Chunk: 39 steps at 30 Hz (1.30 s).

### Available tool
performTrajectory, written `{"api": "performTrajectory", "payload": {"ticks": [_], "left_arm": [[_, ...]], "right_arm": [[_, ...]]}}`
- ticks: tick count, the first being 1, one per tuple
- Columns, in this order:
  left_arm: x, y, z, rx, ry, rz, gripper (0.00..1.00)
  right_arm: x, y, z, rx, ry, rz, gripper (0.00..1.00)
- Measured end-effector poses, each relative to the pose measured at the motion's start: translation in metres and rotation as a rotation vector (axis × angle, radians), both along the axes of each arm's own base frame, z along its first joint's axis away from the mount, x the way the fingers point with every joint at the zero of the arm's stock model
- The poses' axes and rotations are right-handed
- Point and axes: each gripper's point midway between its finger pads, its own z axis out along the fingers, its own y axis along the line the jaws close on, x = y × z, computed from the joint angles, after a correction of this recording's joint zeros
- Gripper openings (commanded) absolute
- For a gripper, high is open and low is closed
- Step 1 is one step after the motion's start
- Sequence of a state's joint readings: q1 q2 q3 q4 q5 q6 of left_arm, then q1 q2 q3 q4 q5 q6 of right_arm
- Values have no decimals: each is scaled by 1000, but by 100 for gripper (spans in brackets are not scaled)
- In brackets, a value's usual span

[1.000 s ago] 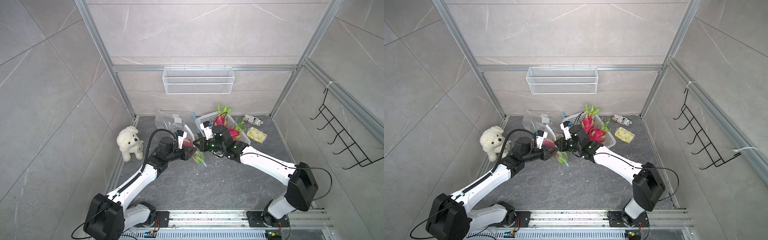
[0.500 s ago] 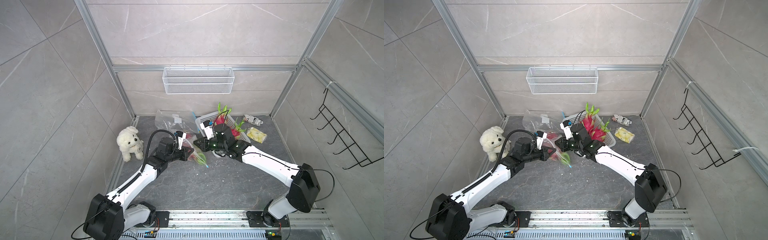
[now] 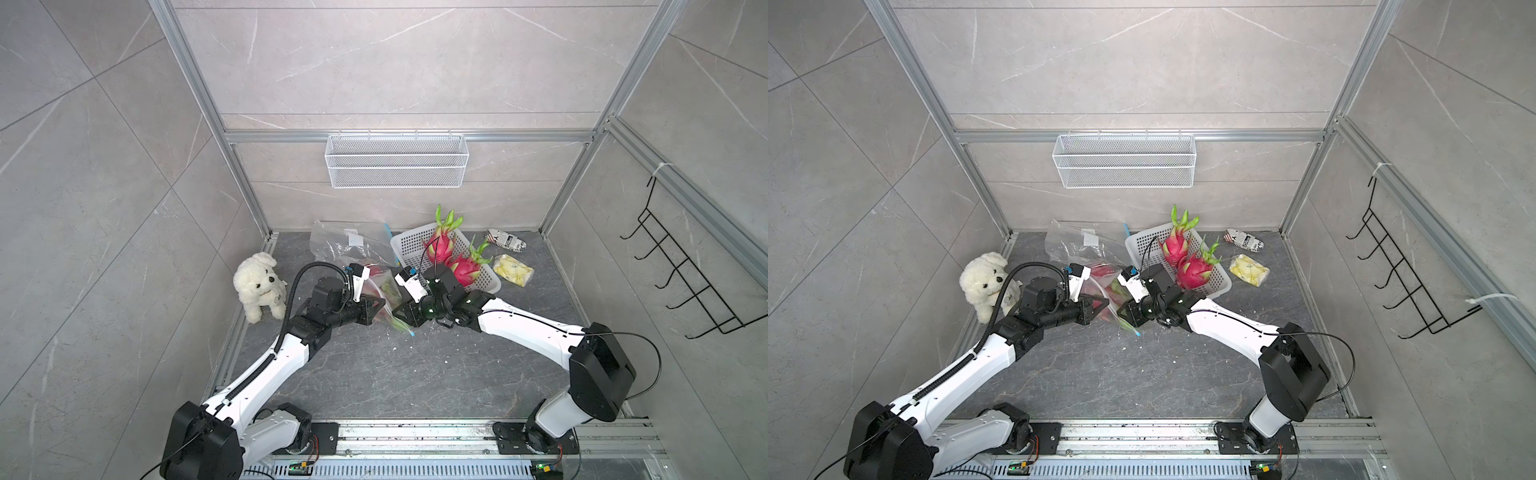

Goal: Open the zip-top bag and take out the dragon fruit
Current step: Open the zipper of the food storage bag at the center of the board.

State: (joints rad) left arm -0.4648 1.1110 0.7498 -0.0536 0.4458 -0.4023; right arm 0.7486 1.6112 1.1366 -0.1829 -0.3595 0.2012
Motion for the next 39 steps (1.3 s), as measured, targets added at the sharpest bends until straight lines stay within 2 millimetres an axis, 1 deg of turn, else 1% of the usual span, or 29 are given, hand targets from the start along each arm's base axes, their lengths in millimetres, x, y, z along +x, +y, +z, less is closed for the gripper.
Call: {"api": "performTrajectory", "payload": {"ticks": [7,8,9,10,14,15,16,18,19,21,22,27,31,35,37,39], "left_arm": [[-2,1,-3,7,15,0,0],[-2,1,-4,9,19,0,0],[-2,1,-4,9,20,0,0],[-2,1,-4,9,20,0,0],[-2,1,-4,9,20,0,0],[-2,1,-4,9,20,0,0],[-2,1,-4,8,20,0,0],[-2,1,-4,8,20,1,0],[-2,1,-4,8,21,1,0],[-2,2,-4,10,22,3,0],[-2,3,-4,11,23,5,0],[-5,8,3,17,-5,18,0],[-5,13,5,35,-22,35,0],[-4,17,5,52,-33,53,0],[-3,18,5,57,-37,58,0],[-3,18,4,59,-37,57,0]], "right_arm": [[5,5,-18,-19,8,7,33],[5,6,-21,-21,15,10,36],[5,7,-23,-21,18,14,47],[6,9,-25,-19,20,18,51],[5,18,-26,-5,15,26,49],[6,21,-26,0,15,23,47],[8,25,-26,3,12,15,42],[16,32,-28,7,8,-14,26],[21,35,-30,6,4,-37,20],[29,37,-33,7,3,-84,12],[34,37,-34,7,4,-116,11],[57,26,-31,16,-11,-294,10],[75,7,-28,0,-41,-460,10],[78,-22,-15,13,-68,-582,10],[77,-33,-5,25,-82,-611,11],[76,-40,8,40,-98,-626,13]]}}
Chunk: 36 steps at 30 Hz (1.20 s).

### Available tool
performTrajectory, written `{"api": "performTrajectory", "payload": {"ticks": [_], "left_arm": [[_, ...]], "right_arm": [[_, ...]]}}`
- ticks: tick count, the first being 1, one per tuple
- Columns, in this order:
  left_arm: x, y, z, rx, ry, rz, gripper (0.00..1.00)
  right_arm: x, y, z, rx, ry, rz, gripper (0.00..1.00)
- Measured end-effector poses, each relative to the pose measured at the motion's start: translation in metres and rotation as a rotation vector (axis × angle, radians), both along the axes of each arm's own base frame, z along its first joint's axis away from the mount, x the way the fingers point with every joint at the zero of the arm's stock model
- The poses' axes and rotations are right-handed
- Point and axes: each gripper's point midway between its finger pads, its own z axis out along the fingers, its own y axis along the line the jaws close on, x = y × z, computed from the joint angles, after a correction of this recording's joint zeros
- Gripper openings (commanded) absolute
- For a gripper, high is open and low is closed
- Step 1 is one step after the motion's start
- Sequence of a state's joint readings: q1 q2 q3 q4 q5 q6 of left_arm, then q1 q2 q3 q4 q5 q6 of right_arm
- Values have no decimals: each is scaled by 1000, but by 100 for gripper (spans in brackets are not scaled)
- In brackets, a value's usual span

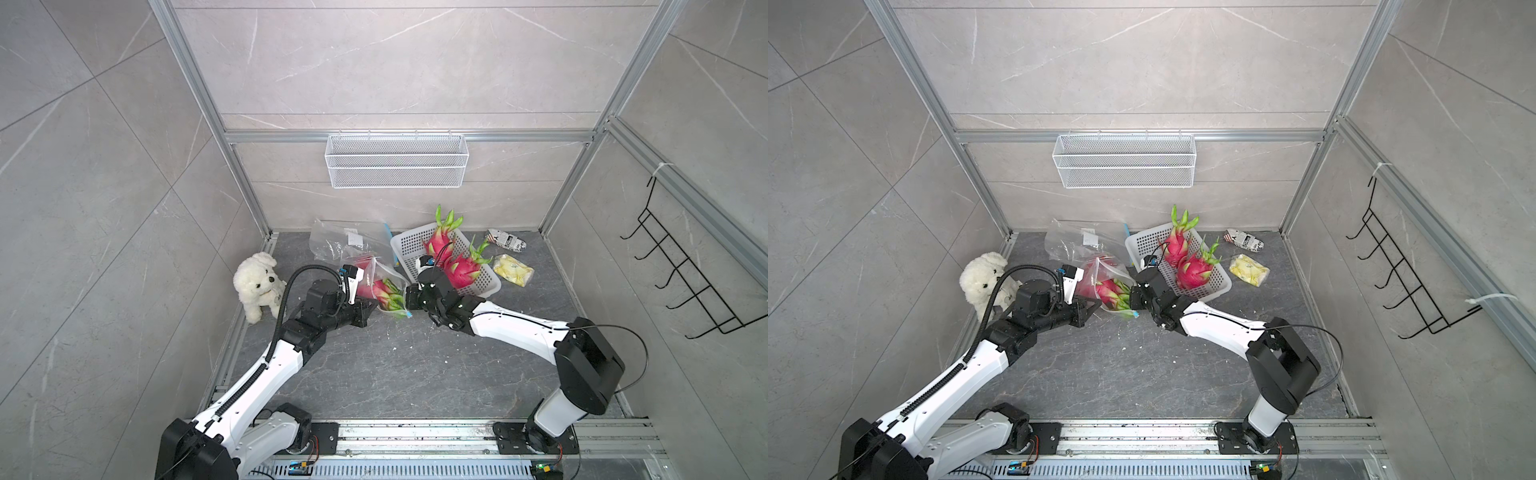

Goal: Open the zip-top bag and take out the dragon fruit
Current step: Open the zipper of the food storage bag at the center of the board, then pick up the dragon fruit from the zipper food storage bag.

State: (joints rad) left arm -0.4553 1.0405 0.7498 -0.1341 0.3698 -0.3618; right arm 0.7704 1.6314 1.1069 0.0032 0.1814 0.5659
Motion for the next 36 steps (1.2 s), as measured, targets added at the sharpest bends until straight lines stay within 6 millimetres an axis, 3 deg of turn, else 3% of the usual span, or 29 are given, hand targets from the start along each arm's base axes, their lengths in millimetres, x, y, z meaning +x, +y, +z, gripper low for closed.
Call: {"api": "performTrajectory", "payload": {"ticks": [6,10,14,19,25,30,36], "left_arm": [[5,-4,-12,12,35,-8,0],[4,-6,-14,7,47,-23,0],[4,-8,-8,-3,37,-31,0],[0,-9,2,-22,21,-50,0],[-7,-4,16,-30,-22,-51,0],[-9,4,34,-27,-103,-22,0],[-4,10,38,1,-147,6,0]], "right_arm": [[-11,0,38,34,-34,52,20],[-26,23,66,115,-38,199,17],[-46,53,77,196,-16,352,10],[-56,91,57,220,38,465,7],[-30,114,40,191,44,479,7],[-18,121,38,99,24,506,11],[-18,109,31,-17,25,530,23]]}}
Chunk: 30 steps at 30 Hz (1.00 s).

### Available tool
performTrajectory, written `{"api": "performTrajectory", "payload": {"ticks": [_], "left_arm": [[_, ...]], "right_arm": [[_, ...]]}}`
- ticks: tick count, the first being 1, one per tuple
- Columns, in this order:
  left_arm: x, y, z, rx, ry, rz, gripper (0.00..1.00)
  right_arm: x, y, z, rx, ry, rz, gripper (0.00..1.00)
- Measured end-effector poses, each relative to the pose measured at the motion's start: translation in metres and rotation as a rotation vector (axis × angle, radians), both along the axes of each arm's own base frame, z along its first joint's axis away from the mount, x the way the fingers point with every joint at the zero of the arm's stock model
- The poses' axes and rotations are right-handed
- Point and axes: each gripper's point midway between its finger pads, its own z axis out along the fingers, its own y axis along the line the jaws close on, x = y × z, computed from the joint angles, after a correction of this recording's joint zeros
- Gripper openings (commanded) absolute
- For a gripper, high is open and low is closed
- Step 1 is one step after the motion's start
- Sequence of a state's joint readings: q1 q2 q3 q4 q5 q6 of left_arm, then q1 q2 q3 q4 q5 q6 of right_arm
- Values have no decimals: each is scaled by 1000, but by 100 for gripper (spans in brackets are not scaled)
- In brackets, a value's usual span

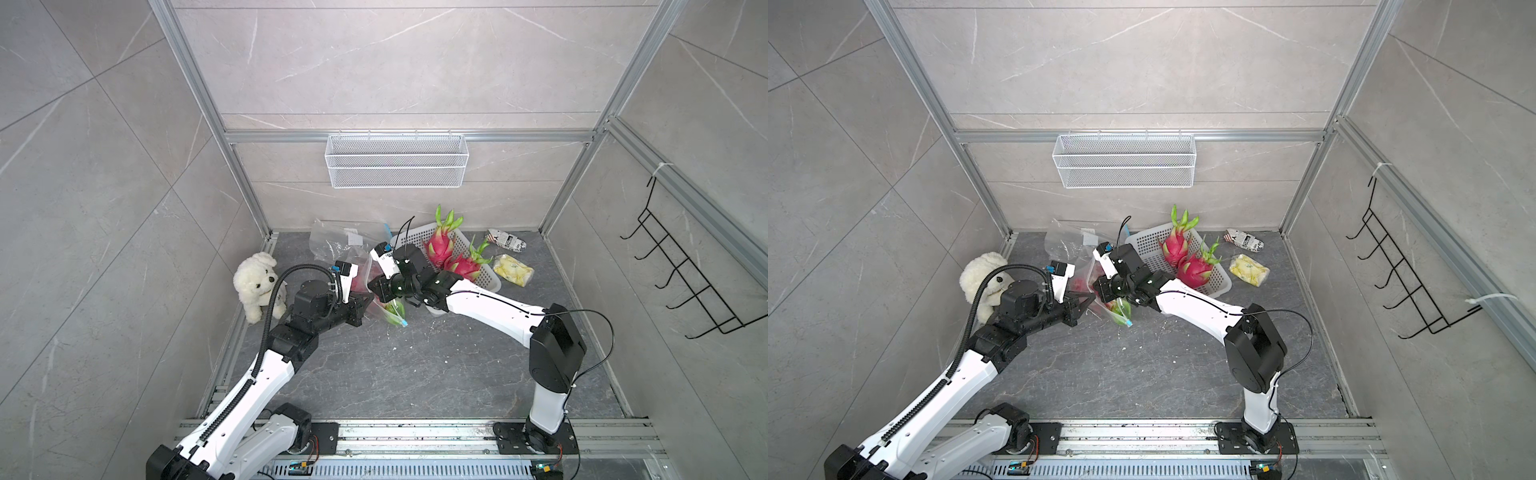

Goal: Open the zip-top bag and take out the dragon fruit
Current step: Pick up the dragon fruit from the zipper food storage bag.

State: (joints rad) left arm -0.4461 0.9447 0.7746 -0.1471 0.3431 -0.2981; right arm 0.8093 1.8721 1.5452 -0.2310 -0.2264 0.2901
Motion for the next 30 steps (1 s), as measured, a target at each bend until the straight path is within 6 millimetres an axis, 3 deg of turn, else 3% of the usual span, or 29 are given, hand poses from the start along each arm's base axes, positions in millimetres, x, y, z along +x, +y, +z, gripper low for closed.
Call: {"api": "performTrajectory", "payload": {"ticks": [2,4,14,30], "left_arm": [[3,-1,-3,11,5,-1,0],[8,-3,-4,19,8,-4,0],[14,-6,0,10,-14,-4,0],[15,-21,5,-72,13,-63,0]], "right_arm": [[-3,-6,-9,-45,8,11,36],[-6,-13,-17,-92,15,20,43],[-18,-22,-34,-165,55,69,57],[-2,-15,-80,-158,178,-70,59]]}}
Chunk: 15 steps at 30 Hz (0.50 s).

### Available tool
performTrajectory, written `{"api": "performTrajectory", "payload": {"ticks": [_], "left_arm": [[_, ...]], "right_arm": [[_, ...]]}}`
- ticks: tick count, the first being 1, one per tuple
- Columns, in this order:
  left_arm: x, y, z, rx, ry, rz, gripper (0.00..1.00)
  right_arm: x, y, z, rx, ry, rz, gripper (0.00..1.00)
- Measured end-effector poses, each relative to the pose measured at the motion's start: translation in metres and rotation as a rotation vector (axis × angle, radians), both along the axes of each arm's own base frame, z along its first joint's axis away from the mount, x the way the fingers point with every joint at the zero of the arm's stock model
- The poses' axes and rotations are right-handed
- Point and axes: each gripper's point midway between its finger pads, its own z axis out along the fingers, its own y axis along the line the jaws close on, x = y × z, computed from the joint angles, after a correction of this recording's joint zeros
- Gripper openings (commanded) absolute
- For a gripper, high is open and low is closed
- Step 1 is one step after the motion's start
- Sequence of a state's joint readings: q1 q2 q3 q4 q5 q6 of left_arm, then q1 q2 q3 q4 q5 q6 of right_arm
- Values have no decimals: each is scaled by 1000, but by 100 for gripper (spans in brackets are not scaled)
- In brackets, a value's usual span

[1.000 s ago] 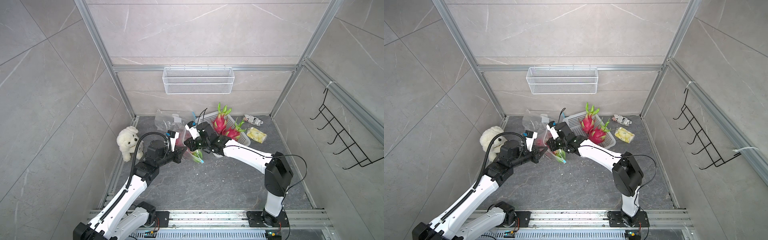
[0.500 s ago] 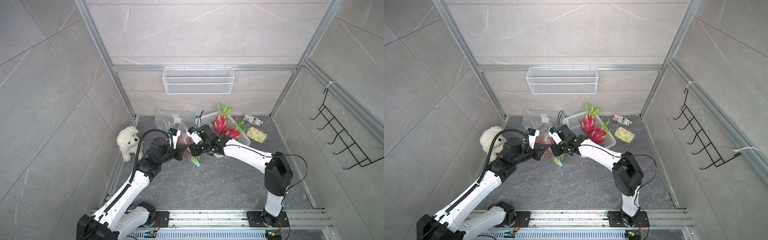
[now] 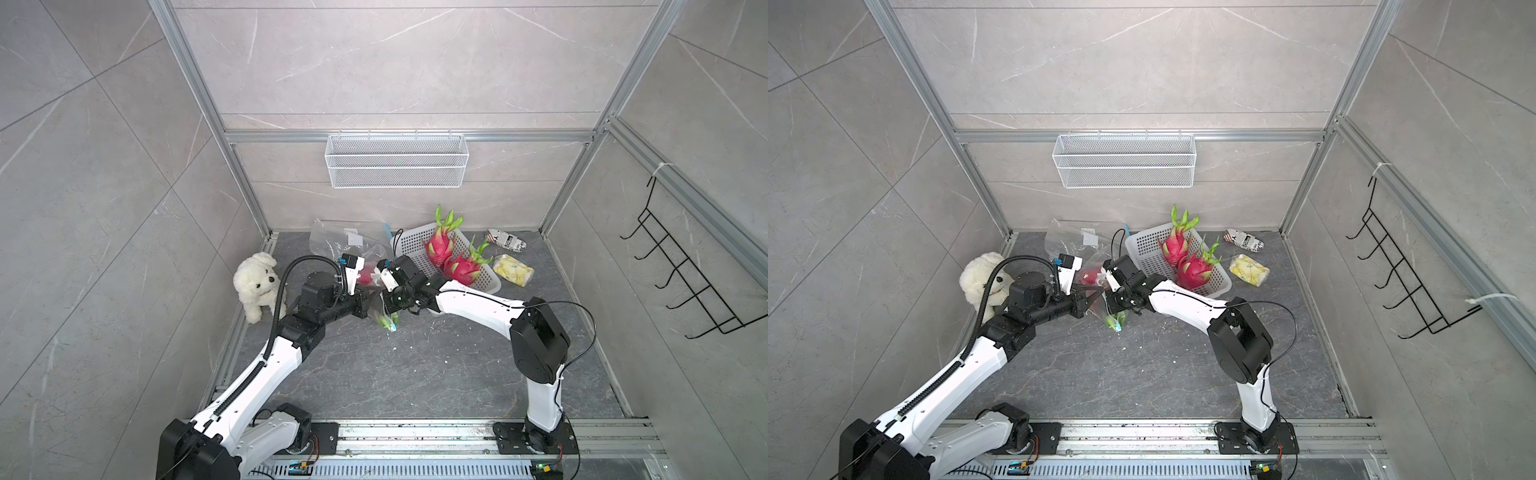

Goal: Open the zip-top bag and take out the dragon fruit
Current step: Pick up the dragon fruit from the zipper food storage bag.

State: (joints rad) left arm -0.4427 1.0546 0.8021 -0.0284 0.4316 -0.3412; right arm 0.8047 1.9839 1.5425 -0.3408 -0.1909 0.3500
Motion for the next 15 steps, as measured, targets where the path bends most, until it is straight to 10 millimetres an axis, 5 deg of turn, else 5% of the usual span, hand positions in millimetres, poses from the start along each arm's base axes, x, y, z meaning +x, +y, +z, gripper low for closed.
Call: {"api": "performTrajectory", "payload": {"ticks": [5,10,15], "left_arm": [[0,-1,2,-11,2,0,0],[0,-1,2,-15,9,3,0],[0,1,3,-15,2,10,0]], "right_arm": [[4,10,-12,49,55,-50,55],[9,17,-16,104,78,-90,27],[10,19,-18,142,76,-111,15]]}}
